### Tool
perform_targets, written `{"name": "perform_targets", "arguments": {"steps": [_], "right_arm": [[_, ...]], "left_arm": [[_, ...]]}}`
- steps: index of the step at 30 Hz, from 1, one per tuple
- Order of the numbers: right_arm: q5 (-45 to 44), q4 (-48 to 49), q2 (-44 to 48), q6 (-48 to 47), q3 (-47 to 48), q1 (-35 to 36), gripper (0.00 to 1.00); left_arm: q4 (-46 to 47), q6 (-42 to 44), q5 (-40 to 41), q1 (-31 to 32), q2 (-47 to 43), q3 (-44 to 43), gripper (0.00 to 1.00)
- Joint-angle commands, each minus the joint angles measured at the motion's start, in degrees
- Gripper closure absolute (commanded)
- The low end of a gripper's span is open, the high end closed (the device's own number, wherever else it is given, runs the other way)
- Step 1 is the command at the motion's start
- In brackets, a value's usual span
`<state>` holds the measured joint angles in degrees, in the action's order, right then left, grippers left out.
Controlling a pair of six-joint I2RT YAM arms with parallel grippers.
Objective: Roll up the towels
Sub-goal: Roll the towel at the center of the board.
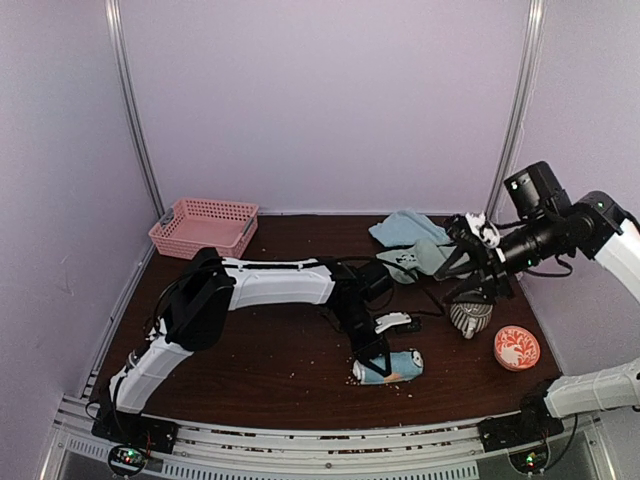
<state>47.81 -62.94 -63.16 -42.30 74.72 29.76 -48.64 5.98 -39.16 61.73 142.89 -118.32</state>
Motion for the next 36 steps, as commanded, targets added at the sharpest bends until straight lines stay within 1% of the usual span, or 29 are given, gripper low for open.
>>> {"name": "perform_targets", "arguments": {"steps": [1,3,5,8,12,20,26,28,29,30,31,33,36], "right_arm": [[-8.23,-1.24,0.43,-2.35,-8.54,8.4,0.51],[-12.38,0.37,0.42,-1.81,-11.63,11.08,0.48],[-17.35,2.93,-0.04,-1.44,-14.75,13.72,0.48],[-26.47,13.04,-0.96,3.73,-21.09,17.53,0.45],[-35.69,23.21,-3.66,4.6,-26.38,20.05,0.43],[-40.65,31.9,-10.71,2.53,-31.2,22.07,0.39],[-43.12,38.96,-14.68,1.24,-35.16,22.69,0.39],[-44.05,40.55,-16.59,1.17,-36.07,22.97,0.41],[-44.86,41.0,-17.65,1.24,-36.28,23.17,0.44],[-45.33,40.76,-18.8,1.19,-36.06,23.36,0.49],[-45.3,39.81,-19.85,1.09,-35.42,23.41,0.56],[-44.5,37.83,-21.9,0.92,-34.53,23.48,0.7],[-42.96,35.97,-23.11,0.27,-34.31,23.42,0.8]], "left_arm": [[-8.17,-5.2,-5.17,-1.83,7.15,0.71,0.82],[-8.04,-5.54,-6.03,-2.42,7.53,0.49,0.82],[-8.05,-5.62,-4.99,-2.66,7.5,0.6,0.82],[-8.02,-5.63,-4.56,-2.67,7.46,0.8,0.82],[-7.71,-5.79,-4.38,-2.67,7.63,0.88,0.82],[-7.79,-4.97,-4.28,-2.76,7.2,2.14,0.81],[-7.77,-4.25,-4.09,-2.76,7.23,1.79,0.78],[-7.81,-3.64,-4.15,-2.8,7.15,1.67,0.76],[-7.67,-3.19,-5.16,-2.91,6.95,1.69,0.73],[-7.16,-2.5,-7.75,-3.19,6.52,1.94,0.7],[-5.78,-2.37,-10.12,-3.55,5.77,2.91,0.67],[-1.52,-4.06,-11.83,-4.82,3.0,5.97,0.64],[3.77,-6.01,-11.59,-7.28,-2.14,11.88,0.6]]}}
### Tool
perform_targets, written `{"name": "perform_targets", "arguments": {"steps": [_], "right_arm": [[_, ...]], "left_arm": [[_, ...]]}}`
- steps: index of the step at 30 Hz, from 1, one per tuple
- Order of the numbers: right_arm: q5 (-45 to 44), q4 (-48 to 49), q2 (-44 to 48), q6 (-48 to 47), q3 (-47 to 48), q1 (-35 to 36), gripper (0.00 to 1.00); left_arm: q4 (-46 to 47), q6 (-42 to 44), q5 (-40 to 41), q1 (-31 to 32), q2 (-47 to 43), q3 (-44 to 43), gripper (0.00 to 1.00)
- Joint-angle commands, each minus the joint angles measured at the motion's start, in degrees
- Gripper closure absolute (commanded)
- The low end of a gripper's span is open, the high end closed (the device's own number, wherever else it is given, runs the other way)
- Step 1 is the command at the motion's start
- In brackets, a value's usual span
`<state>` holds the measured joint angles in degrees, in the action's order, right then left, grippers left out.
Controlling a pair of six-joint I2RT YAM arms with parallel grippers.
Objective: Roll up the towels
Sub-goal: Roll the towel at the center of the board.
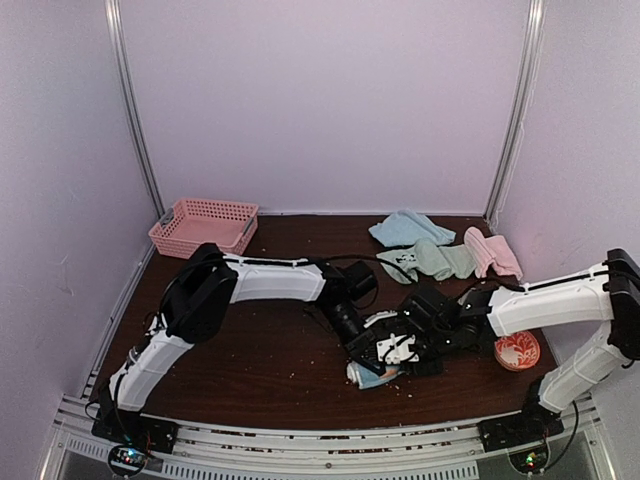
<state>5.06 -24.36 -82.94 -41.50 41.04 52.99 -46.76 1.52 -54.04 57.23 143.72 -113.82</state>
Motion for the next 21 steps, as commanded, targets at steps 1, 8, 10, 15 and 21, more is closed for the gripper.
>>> {"name": "perform_targets", "arguments": {"steps": [1,8,10,15,21], "right_arm": [[-0.32,-3.04,-3.76,-0.46,-0.52,0.21,0.82],[0.33,-9.93,-6.37,-0.31,3.44,0.19,0.88],[1.77,-12.53,-6.95,-0.08,6.02,0.13,0.89],[6.96,-19.56,-10.71,0.7,11.84,-0.28,0.89],[12.59,-26.52,-18.14,0.66,18.1,-3.72,0.9]], "left_arm": [[3.41,-1.62,3.44,-3.57,-5.37,9.46,0.57],[14.84,-5.19,5.26,-6.12,-18.65,24.93,0.43],[16.87,-5.94,7.92,-6.24,-21.01,28.38,0.42],[28.43,-11.23,17.48,-7.41,-30.24,40.48,0.47],[45.51,-14.82,32.97,-7.88,-49.66,61.11,0.48]]}}
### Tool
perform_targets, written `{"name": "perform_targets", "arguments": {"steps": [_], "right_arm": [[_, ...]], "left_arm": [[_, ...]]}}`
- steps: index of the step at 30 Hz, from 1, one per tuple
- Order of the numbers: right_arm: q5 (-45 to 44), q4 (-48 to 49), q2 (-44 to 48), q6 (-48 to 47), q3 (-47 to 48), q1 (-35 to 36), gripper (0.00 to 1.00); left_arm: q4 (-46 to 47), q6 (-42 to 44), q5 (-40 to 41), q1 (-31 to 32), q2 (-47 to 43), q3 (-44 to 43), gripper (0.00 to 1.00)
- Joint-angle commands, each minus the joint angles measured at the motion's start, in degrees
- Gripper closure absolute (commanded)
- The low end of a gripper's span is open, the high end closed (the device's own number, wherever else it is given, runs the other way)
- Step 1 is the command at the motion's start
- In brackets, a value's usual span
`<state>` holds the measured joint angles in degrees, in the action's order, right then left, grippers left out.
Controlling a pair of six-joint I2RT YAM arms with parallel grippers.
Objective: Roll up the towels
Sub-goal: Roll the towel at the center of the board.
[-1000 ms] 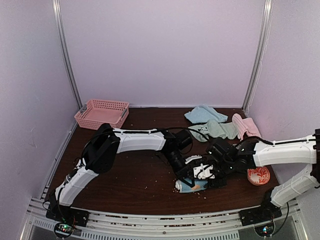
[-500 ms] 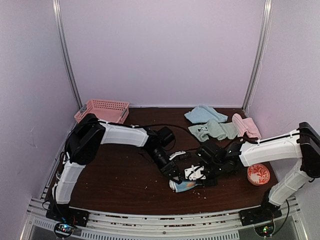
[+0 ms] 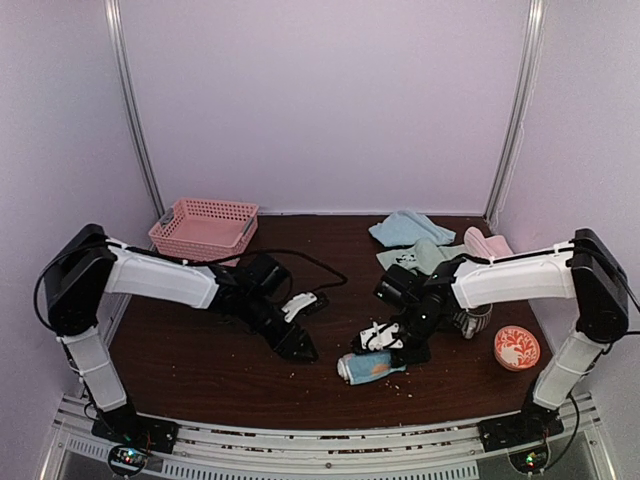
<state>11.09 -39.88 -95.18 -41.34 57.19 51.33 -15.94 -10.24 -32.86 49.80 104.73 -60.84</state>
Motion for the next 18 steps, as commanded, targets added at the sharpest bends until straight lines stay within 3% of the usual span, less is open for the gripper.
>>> {"name": "perform_targets", "arguments": {"steps": [1,4,8,13,18], "right_arm": [[7.97,-12.77,-7.36,0.43,3.54,-2.9,0.9],[12.77,-18.8,-12.64,-0.34,9.2,-5.24,0.89],[16.97,-26.08,-20.58,-1.54,15.99,-8.04,0.9],[22.52,-34.27,-29.26,-6.04,24.35,-11.64,0.9],[22.63,-35.95,-33.46,-7.05,27.34,-12.91,0.9]], "left_arm": [[16.15,-2.97,14.12,-0.33,-13.8,10.04,0.47],[17.76,-0.85,20.82,1.16,-21.18,13.63,0.44],[18.92,8.85,32.23,10.55,-24.35,14.16,0.41],[10.58,18.61,40.74,19.6,-14.25,2.89,0.39],[6.2,29.67,47.72,25.32,-0.35,-9.46,0.38]]}}
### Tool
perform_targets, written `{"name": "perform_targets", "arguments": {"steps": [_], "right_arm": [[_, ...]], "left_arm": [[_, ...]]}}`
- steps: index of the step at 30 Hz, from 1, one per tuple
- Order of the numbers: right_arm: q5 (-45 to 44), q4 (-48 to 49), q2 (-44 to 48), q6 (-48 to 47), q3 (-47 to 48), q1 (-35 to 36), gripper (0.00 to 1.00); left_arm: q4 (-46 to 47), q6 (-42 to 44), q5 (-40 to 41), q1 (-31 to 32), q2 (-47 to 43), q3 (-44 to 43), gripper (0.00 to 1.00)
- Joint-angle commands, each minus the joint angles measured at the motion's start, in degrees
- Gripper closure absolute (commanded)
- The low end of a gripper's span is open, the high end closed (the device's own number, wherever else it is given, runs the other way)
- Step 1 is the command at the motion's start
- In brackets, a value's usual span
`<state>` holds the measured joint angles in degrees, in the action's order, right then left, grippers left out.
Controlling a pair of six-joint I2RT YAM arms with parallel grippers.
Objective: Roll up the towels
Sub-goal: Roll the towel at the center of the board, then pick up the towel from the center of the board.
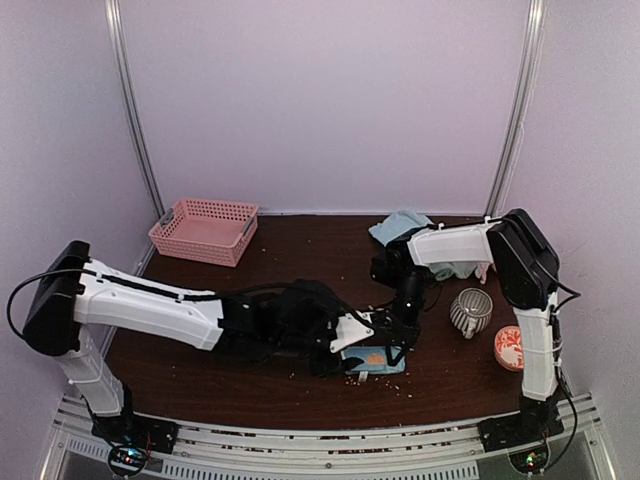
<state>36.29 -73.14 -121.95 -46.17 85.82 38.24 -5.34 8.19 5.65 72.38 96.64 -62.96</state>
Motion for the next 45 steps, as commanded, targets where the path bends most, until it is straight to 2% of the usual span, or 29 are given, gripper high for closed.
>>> {"name": "perform_targets", "arguments": {"steps": [1,9,17,22,31,38,45], "right_arm": [[-2.51,-2.93,-7.05,-2.33,-1.05,0.05,0.9],[-0.84,-4.55,-9.32,-2.79,0.22,-0.76,0.89],[1.42,-4.6,-12.01,-2.18,1.19,-2.4,0.9],[2.61,-4.59,-13.44,-0.9,2.12,-3.22,0.9],[5.71,-4.72,-15.07,1.14,2.56,-4.97,0.9],[7.43,-4.72,-14.94,0.7,2.14,-5.63,0.9],[9.19,-4.72,-13.8,-0.55,1.16,-5.78,0.86]], "left_arm": [[-5.1,12.8,9.84,3.31,10.07,-8.98,0.38],[-4.92,16.41,9.63,5.03,18.41,-13.75,0.37],[-5.07,16.3,7.99,6.38,18.7,-14.03,0.48],[-5.01,16.31,8.2,6.97,19.86,-14.89,0.43],[-6.93,17.47,10.66,8.15,25.37,-18.88,0.42],[-8.37,17.65,19.65,8.71,29.33,-20.51,0.46],[-7.75,18.84,25.52,8.92,31.65,-20.5,0.55]]}}
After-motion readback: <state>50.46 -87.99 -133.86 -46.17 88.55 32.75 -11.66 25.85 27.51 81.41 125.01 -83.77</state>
